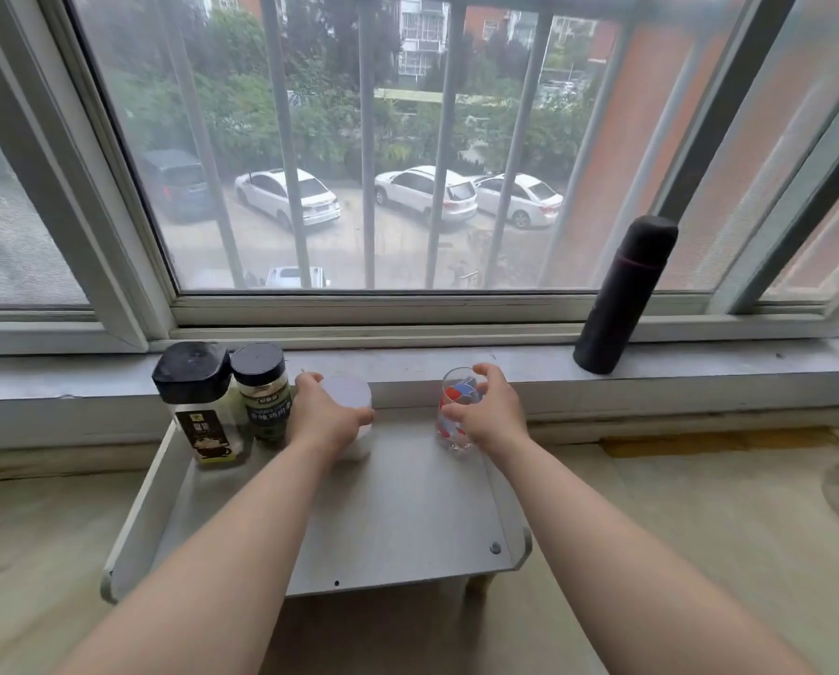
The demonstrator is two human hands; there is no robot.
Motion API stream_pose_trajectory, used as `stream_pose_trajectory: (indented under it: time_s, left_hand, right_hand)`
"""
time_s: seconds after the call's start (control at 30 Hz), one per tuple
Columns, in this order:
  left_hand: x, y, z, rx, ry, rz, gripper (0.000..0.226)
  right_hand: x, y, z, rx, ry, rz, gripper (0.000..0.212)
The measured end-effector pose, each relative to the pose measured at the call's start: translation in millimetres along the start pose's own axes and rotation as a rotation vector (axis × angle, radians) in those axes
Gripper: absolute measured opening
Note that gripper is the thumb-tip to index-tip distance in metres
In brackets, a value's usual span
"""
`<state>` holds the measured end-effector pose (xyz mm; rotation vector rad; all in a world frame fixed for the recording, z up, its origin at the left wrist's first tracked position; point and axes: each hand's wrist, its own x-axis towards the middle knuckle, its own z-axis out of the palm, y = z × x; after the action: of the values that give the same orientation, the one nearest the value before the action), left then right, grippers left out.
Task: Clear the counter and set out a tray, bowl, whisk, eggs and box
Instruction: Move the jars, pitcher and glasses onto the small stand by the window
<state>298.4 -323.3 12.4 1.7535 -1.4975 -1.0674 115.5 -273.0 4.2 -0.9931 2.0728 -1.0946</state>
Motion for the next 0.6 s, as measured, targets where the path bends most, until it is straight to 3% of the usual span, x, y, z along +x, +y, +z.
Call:
stream_pose_trajectory:
  time_s: [0.6]
  left_hand:
    - [17.6,-1.9,3.7,0.007,-0.001,0.041,0.089]
  right_hand:
    - [16.8,-1.1,10.0,-0.154,-0.055,-0.016,0.082]
